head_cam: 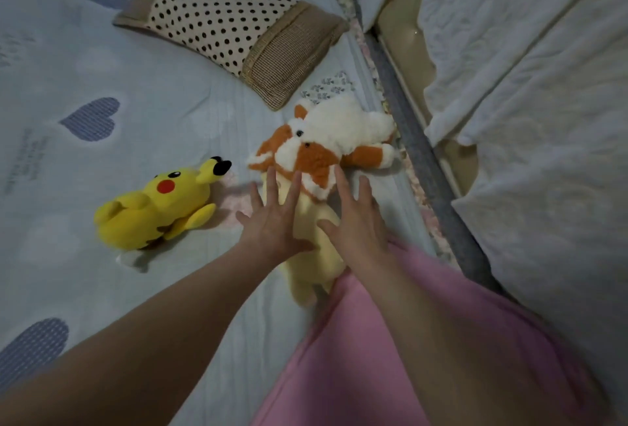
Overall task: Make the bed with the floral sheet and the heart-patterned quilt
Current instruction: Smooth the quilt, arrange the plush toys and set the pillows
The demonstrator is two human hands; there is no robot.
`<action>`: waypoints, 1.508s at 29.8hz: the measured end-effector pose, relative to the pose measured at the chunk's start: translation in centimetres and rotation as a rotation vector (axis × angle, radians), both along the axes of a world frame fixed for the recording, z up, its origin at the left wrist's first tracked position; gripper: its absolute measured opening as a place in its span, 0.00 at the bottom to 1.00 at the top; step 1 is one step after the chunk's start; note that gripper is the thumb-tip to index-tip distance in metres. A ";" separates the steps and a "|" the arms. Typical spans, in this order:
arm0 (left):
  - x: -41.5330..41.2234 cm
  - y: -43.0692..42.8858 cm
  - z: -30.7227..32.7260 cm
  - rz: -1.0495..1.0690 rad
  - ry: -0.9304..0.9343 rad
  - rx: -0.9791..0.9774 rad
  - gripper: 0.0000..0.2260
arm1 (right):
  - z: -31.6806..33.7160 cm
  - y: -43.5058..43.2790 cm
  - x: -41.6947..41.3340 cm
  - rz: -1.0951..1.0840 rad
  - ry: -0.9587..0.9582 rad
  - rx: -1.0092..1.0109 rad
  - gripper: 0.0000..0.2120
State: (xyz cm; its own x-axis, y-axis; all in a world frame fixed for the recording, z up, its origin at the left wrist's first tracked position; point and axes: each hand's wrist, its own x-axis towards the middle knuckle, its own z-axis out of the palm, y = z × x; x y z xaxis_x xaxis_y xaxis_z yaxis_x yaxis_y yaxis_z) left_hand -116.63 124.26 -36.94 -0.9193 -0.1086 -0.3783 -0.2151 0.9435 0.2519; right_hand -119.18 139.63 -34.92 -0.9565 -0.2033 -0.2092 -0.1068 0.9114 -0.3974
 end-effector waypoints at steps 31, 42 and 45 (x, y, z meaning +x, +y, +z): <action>-21.0 -3.3 -4.6 -0.006 0.419 -0.047 0.31 | -7.5 -6.2 -17.2 -0.499 0.092 -0.527 0.37; -22.7 -1.6 -14.0 -0.050 0.090 -0.217 0.36 | -18.0 -5.9 -18.8 -0.428 0.065 -0.318 0.32; -21.1 -1.5 -12.7 -0.115 0.213 -0.210 0.32 | -16.9 -5.0 -17.8 -0.521 0.225 -0.380 0.26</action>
State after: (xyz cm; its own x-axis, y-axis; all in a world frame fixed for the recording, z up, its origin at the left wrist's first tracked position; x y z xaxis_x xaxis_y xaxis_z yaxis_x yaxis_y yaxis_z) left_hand -137.73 122.79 -49.62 -0.9863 -0.0543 -0.1559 -0.0669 0.9948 0.0771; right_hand -136.99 134.66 -51.79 -0.9613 0.2755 0.0009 0.1908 0.6680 -0.7193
